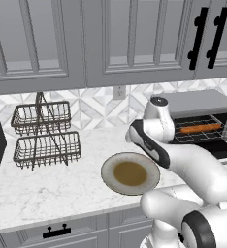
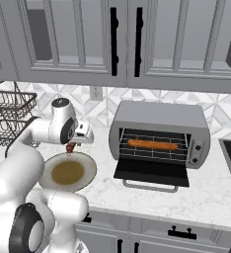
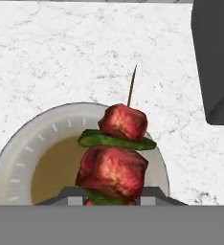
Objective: Pick up the kebab skewer and baguette bread, and place them inside the toaster oven. Close the toaster oven door and start by setting the timer.
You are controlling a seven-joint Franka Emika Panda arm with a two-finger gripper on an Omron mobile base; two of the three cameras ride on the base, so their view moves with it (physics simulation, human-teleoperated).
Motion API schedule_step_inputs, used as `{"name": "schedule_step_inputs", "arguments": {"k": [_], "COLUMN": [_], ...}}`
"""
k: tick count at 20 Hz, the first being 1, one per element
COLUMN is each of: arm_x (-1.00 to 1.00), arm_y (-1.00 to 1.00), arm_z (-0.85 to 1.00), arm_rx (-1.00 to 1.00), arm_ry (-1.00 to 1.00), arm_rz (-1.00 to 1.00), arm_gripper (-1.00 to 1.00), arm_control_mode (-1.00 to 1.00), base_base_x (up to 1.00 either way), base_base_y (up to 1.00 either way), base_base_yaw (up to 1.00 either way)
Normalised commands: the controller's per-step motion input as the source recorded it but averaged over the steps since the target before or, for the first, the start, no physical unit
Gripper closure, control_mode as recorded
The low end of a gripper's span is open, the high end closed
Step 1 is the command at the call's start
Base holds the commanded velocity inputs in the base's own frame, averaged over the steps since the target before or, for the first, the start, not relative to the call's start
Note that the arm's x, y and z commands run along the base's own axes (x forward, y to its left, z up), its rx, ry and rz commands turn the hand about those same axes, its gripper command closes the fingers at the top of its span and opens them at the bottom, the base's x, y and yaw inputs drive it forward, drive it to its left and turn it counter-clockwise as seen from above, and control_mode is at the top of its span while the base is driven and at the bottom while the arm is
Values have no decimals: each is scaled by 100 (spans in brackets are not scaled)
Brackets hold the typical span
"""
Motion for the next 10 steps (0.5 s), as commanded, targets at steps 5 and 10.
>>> {"name": "schedule_step_inputs", "arguments": {"k": [5, 10], "arm_x": [0, -1], "arm_y": [-41, -48], "arm_z": [47, 37], "arm_rx": [10, 19], "arm_ry": [-11, -17], "arm_rz": [-37, -44], "arm_gripper": [100, 100], "arm_control_mode": [-100, -100], "base_base_x": [0, 0], "base_base_y": [0, 0], "base_base_yaw": [0, 0]}}
